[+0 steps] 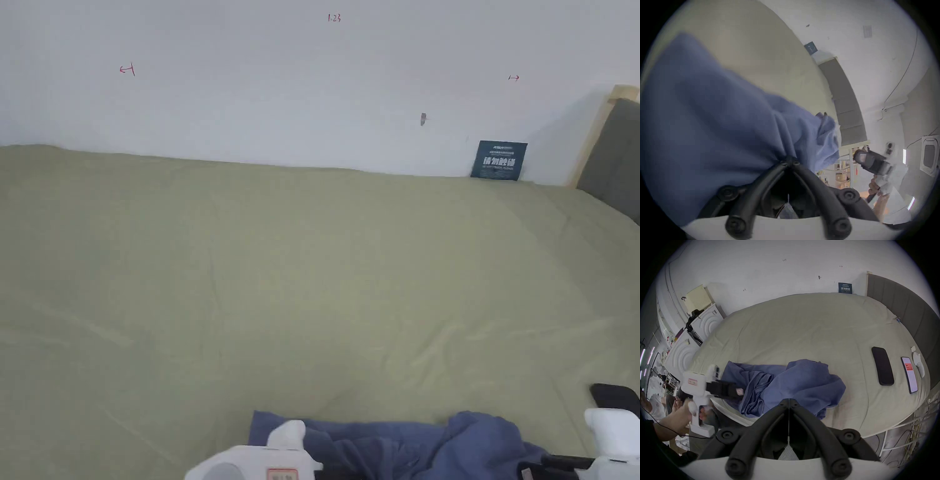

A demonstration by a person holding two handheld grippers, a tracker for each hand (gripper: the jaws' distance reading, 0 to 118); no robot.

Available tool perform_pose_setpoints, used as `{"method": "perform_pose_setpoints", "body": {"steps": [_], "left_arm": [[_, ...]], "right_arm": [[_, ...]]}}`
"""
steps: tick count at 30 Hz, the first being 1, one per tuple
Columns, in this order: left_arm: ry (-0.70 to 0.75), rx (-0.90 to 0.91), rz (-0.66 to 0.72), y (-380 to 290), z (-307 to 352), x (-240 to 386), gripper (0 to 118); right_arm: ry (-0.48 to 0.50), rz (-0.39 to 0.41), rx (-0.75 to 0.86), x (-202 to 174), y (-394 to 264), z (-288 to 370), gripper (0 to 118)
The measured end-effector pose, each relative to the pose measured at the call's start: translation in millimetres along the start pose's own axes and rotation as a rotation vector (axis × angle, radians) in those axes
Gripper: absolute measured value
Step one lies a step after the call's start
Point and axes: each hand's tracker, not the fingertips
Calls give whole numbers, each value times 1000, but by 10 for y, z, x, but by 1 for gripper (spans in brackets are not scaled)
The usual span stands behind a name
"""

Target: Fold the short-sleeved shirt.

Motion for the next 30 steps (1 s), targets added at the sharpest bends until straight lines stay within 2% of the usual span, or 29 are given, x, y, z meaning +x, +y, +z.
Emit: {"method": "perform_pose_setpoints", "body": {"steps": [2, 3, 5, 6, 7, 10, 13, 16, 18, 19, 20, 21, 22, 24, 26, 30], "left_arm": [[-68, 66, -10, 155, 309, -100, 2], [-81, 83, 0, 222, 458, -167, 14], [-83, 74, -2, 320, 695, -320, 88], [-48, 57, -6, 347, 761, -376, 110], [-14, 57, -4, 373, 850, -478, 114], [32, 57, 33, 411, 977, -597, 114], [17, 7, 60, 409, 833, -754, 114], [5, 47, -10, 394, 685, -642, 114], [11, 40, -1, 429, 534, -579, 112], [2, 45, 11, 441, 474, -556, 104], [-22, 55, 38, 458, 436, -541, 79], [-18, 74, 72, 487, 403, -562, 33], [26, 82, 98, 491, 362, -563, 9], [186, 85, 105, 463, 311, -575, 9], [33, 103, 148, 454, 434, -639, 9], [71, 189, 181, 444, 931, -508, 9]], "right_arm": [[8, 5, 8, 8, 17, 5, 0], [11, 5, 10, 16, 30, 4, 0], [9, 8, 10, 21, 50, -1, 0], [6, 9, 9, 26, 61, -12, 0], [1, 11, 7, 29, 66, -15, 0], [5, 10, 11, 18, 57, -2, 0], [4, 6, -1, -6, 45, -8, 0], [-5, 9, -12, -12, 31, -35, 0], [8, -3, -14, -10, 20, -55, 0], [13, -10, -17, -12, 16, -69, 0], [13, -13, -19, -20, 14, -78, 0], [12, -13, -20, -26, 8, -83, 0], [9, -14, -20, -28, 0, -86, 0], [4, -18, -21, -27, -9, -81, 0], [1, -26, -25, -11, -22, -67, 0], [-19, -27, -28, 86, -17, -55, 0]]}}
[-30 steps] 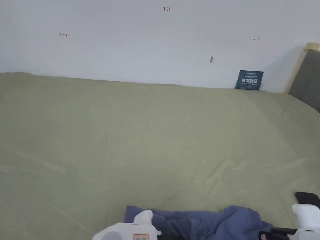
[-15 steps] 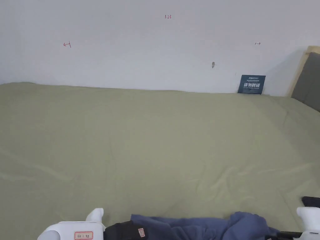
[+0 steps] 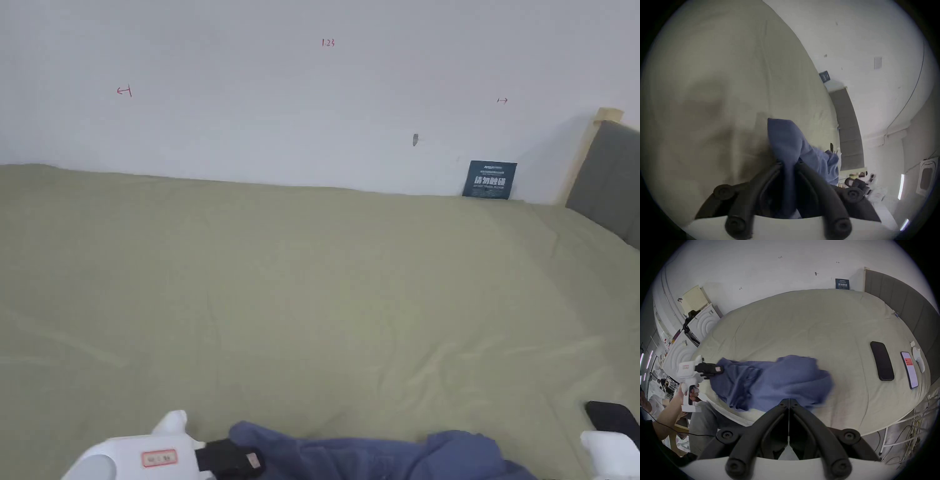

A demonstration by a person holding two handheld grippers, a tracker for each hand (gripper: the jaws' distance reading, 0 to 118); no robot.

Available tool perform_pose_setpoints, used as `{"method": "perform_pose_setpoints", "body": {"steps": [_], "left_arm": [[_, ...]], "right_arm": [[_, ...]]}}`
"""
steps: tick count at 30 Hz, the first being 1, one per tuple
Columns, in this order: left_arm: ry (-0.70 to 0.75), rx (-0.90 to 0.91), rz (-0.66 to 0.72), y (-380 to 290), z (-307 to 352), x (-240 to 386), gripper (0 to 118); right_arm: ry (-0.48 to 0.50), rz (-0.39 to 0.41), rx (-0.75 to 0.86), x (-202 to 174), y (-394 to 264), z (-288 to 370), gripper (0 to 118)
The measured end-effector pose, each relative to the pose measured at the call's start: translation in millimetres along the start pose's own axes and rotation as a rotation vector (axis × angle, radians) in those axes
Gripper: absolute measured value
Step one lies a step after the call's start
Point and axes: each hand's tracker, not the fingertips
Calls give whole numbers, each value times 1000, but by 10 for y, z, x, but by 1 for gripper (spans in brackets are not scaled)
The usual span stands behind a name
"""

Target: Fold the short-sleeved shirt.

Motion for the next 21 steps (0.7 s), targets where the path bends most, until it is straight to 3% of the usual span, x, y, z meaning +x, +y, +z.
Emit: {"method": "perform_pose_setpoints", "body": {"steps": [9, 13, 17, 21], "left_arm": [[195, 229, 115, 681, 1443, -606, 9], [283, 310, 62, 839, 1902, -505, 9], [261, 302, 52, 931, 1886, -268, 9], [180, 226, -47, 873, 1451, 133, 9]], "right_arm": [[19, 16, 14, -102, 87, -54, 0], [30, 40, 8, -235, 119, -55, 0], [35, 47, 7, -226, 141, -68, 0], [40, 46, 15, -241, 129, -46, 0]]}}
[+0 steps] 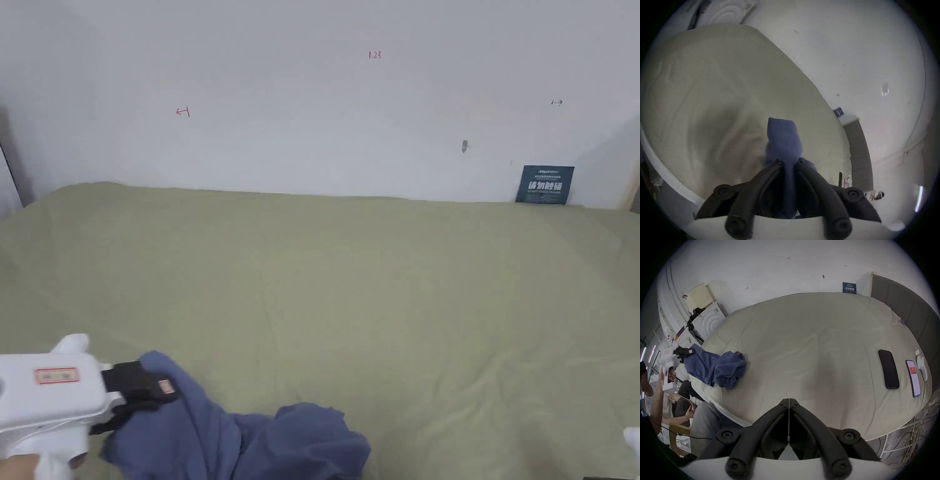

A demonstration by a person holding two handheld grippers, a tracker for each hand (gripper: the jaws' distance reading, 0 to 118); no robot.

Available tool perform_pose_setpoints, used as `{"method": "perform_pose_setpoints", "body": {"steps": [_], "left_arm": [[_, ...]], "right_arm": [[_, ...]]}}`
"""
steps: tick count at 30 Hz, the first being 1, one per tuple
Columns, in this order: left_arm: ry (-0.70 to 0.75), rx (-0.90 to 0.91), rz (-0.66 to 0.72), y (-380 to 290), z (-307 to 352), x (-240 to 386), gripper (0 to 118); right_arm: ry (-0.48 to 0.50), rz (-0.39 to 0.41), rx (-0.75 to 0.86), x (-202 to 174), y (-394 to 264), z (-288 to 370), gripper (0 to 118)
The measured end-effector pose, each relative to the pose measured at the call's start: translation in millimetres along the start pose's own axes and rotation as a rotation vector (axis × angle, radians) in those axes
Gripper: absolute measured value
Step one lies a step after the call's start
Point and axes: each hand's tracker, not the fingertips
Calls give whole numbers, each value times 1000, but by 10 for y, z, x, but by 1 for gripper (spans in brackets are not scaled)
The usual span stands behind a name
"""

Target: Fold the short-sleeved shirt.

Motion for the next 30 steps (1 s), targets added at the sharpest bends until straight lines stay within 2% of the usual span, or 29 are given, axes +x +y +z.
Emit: {"method": "perform_pose_setpoints", "body": {"steps": [4, 7, 8, 9, 10, 11, 13, 16, 18, 19, 21, 22, 24, 26, 27, 28, 29, 30], "left_arm": [[-91, -93, -77, -332, -457, 629, 12], [-153, -176, -135, -501, -883, 784, 18], [-183, -209, -137, -556, -998, 815, 31], [-221, -232, -124, -592, -1077, 823, 55], [-276, -255, -98, -692, -1096, 877, 86], [-314, -256, -69, -707, -1090, 871, 92], [-325, -208, -42, -667, -1013, 830, 91], [-298, -123, -83, -570, -827, 656, 89], [-286, -133, -107, -567, -748, 611, 83], [-273, -136, -130, -604, -738, 596, 69], [-259, -155, -192, -713, -795, 573, 26], [-247, -171, -209, -846, -869, 654, 14], [-213, -216, -250, -1045, -1109, 630, 14], [-162, -306, -233, -1335, -1472, 558, 13], [-111, -352, -220, -1477, -1643, 470, 3], [-42, -362, -211, -1621, -1789, 338, 2], [-104, -349, -151, -1697, -1819, 189, 2], [-273, -253, -17, -1668, -1674, 131, 1]], "right_arm": [[-4, 7, 1, -47, -21, 65, 0], [-4, 4, 6, -81, -44, 111, 0], [-5, 2, 7, -79, -49, 114, 0], [-6, 1, 6, -71, -60, 103, 0], [-7, 0, 4, -64, -70, 99, 0], [-6, 0, 2, -57, -76, 98, 0], [-9, 2, -2, -61, -81, 101, 0], [-7, 4, -1, -70, -70, 94, 0], [2, 2, 5, -78, -57, 66, 0], [6, 2, 7, -93, -44, 50, 0], [13, 6, 9, -128, -18, 9, 0], [17, 6, 7, -150, -2, -18, 0], [24, 9, 5, -206, 21, -61, 0], [43, 21, 4, -289, 37, -76, 0], [53, 25, 3, -322, 42, -85, 0], [65, 30, 1, -358, 48, -93, 0], [69, 37, -1, -366, 57, -106, 0], [71, 44, -3, -391, 68, -115, 0]]}}
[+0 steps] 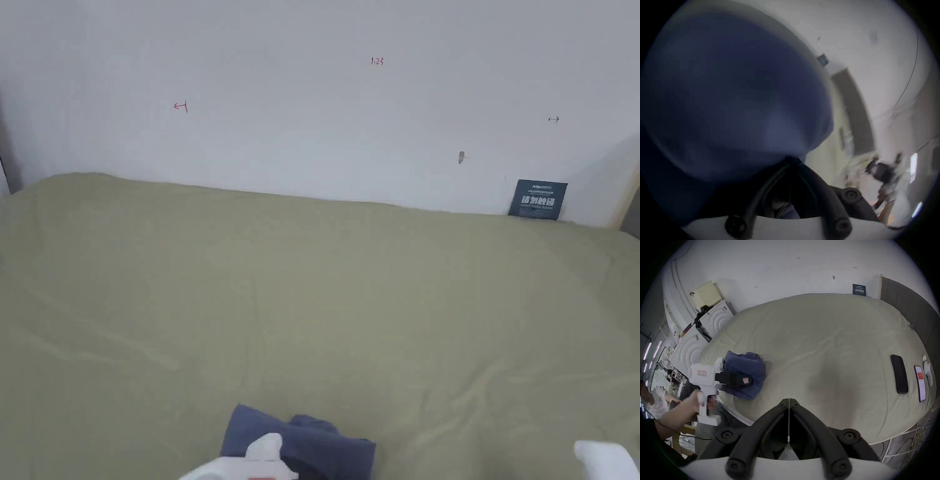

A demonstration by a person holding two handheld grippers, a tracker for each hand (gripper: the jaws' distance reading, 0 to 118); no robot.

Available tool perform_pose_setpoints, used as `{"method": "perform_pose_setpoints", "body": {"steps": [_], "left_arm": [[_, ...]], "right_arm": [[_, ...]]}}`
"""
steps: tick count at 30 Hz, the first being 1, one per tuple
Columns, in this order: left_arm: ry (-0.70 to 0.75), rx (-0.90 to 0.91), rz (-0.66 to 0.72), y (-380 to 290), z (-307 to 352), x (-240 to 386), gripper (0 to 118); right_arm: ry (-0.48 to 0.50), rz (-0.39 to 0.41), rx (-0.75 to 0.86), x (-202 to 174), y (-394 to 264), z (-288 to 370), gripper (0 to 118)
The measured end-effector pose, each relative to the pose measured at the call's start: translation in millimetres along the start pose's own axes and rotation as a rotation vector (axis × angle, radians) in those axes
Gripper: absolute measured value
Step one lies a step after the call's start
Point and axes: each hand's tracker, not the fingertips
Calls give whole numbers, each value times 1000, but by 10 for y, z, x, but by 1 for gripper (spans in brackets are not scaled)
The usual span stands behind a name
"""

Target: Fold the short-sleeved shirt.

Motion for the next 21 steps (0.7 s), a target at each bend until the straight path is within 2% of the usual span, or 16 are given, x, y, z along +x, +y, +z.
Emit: {"method": "perform_pose_setpoints", "body": {"steps": [1, 5, 8, 10, 15, 18, 19, 20, 21], "left_arm": [[42, 35, 42, 6, 59, 25, 1], [132, -57, -66, 204, 231, 306, 1], [2, -20, -141, 369, 680, 533, 1], [1, 32, -166, 510, 1020, 595, 1], [126, 136, -150, 779, 1650, 267, 1], [177, 128, -70, 862, 1732, -160, 1], [185, 127, -58, 855, 1720, -255, 5], [196, 125, -37, 826, 1672, -263, 20], [218, 129, -2, 816, 1639, -320, 45]], "right_arm": [[3, 9, -3, -30, 15, -11, 0], [60, 38, -30, -171, 162, -181, 0], [183, 28, -16, -334, 310, -413, 0], [292, 2, -18, -448, 404, -656, 0], [525, -84, -96, -628, 610, -1452, 0], [555, -127, -184, -690, 655, -1932, 0], [536, -118, -212, -749, 639, -2005, 0], [498, -112, -239, -746, 629, -2098, 0], [444, -113, -250, -693, 600, -2163, 0]]}}
